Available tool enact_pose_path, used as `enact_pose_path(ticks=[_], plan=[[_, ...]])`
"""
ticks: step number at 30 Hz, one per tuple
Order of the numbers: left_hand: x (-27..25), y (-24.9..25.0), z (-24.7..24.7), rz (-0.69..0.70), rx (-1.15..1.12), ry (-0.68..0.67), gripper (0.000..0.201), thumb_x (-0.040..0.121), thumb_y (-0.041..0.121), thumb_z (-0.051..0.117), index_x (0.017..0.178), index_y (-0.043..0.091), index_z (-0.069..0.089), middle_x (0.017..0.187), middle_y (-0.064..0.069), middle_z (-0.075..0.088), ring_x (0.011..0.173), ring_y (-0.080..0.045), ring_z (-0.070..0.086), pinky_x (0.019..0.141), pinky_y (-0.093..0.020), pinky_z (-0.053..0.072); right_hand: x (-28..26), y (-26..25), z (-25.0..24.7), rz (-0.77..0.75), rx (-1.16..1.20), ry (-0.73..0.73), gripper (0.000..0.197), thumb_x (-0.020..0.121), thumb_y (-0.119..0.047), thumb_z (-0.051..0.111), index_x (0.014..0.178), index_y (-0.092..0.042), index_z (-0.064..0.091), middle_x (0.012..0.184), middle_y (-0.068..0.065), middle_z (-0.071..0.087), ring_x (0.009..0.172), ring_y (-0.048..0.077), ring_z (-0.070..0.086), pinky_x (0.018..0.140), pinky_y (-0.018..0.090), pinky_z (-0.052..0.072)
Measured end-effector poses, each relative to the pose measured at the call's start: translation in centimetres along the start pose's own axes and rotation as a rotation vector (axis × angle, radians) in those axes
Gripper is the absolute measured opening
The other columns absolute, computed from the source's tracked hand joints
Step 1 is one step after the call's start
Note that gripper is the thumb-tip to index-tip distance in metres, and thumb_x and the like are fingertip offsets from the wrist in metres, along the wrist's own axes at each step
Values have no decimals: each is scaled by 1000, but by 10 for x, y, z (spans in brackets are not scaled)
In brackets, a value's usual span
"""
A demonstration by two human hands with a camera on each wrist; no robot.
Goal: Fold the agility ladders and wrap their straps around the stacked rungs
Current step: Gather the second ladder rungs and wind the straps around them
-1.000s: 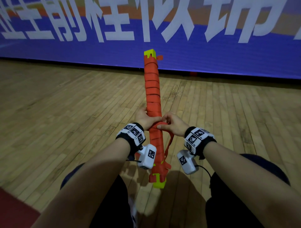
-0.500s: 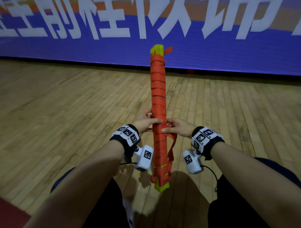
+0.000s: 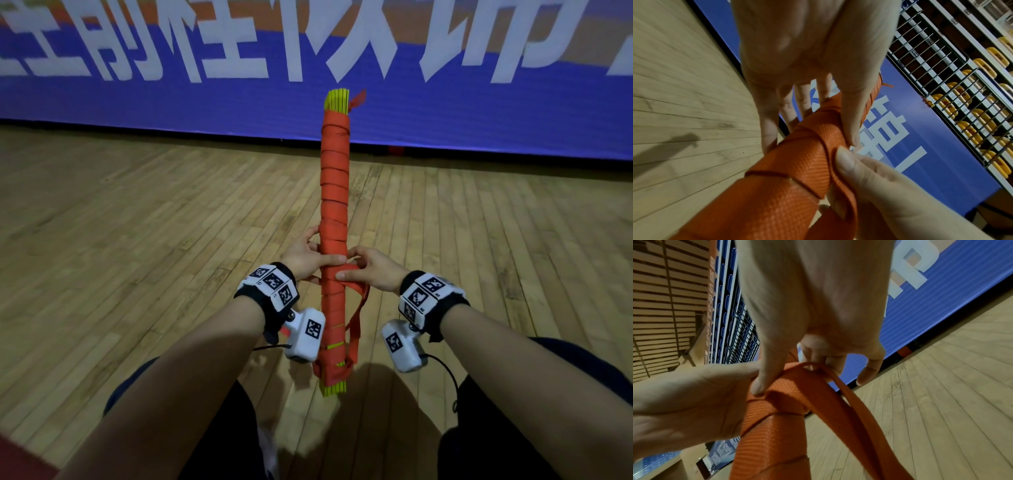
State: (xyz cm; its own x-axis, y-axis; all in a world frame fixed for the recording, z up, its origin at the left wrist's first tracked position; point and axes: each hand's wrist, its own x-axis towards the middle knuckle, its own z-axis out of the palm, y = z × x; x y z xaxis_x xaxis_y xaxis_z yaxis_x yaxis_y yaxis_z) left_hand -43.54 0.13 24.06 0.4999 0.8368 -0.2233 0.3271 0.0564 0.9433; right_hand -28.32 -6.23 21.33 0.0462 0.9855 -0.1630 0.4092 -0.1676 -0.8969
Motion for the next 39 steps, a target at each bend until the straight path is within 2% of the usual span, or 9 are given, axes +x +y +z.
enact_pose_path(ticks=[3,6,12,15,20,23,28,34,39], plan=[[2,-1,1,-1,-18,2,85,75,13,80,144,26,32,100,-2,59,94,-22,62,61,-35,54,2,3,-6,14,-134,30,27,80,-31,74,85,-12,54,85,10,60,77,20,55,73,33,45],[4,-5,0,6,13,16,85,74,11,80,144,26,34,92,2,56,85,-16,59,56,-31,49,2,7,-8,-4,-167,-17,20,83,-24,71,73,-16,57,73,3,61,66,12,56,66,24,44],[4,-7,-2,-7,35,19,84,74,11,80,144,25,36,90,3,55,79,-10,58,54,-30,48,-2,8,-9,-48,-51,-118,13,93,-11,57,82,-17,60,75,-4,61,60,-5,57,67,13,45],[2,-7,-2,-27,-10,36,86,74,14,81,145,25,34,104,-3,58,93,-19,61,58,-33,53,-2,9,-5,-61,-26,-68,8,93,-9,56,91,-14,51,73,-3,55,59,1,53,62,16,43],[1,-5,-4,-55,-94,43,83,75,13,79,144,23,33,119,-14,61,106,-25,63,72,-46,58,-4,9,-1,-182,-22,0,27,91,0,54,87,-22,39,81,3,51,72,16,48,66,27,42],[1,-5,-5,-63,-125,46,83,77,13,78,145,22,32,121,-14,61,104,-23,63,68,-43,59,-2,12,2,-273,-90,97,27,87,1,60,86,-21,43,87,-2,49,85,14,46,80,22,39],[3,-6,-7,-60,-133,47,82,78,13,77,146,21,31,117,-12,62,94,-16,63,56,-34,59,-1,10,1,-233,-153,92,7,90,-4,59,89,-10,58,91,-1,55,78,4,48,69,3,36],[4,-6,-13,-59,-120,28,85,77,12,77,147,21,29,117,-10,63,101,-19,64,62,-37,60,1,10,1,-180,-84,8,13,87,-10,66,98,-10,59,99,5,58,82,7,52,73,6,42],[4,-8,-18,-49,-131,0,86,78,12,77,148,21,28,114,-7,64,106,-22,64,54,-32,56,2,11,3,-183,6,-19,17,82,-9,72,89,-16,58,88,0,57,78,7,52,75,12,44]])
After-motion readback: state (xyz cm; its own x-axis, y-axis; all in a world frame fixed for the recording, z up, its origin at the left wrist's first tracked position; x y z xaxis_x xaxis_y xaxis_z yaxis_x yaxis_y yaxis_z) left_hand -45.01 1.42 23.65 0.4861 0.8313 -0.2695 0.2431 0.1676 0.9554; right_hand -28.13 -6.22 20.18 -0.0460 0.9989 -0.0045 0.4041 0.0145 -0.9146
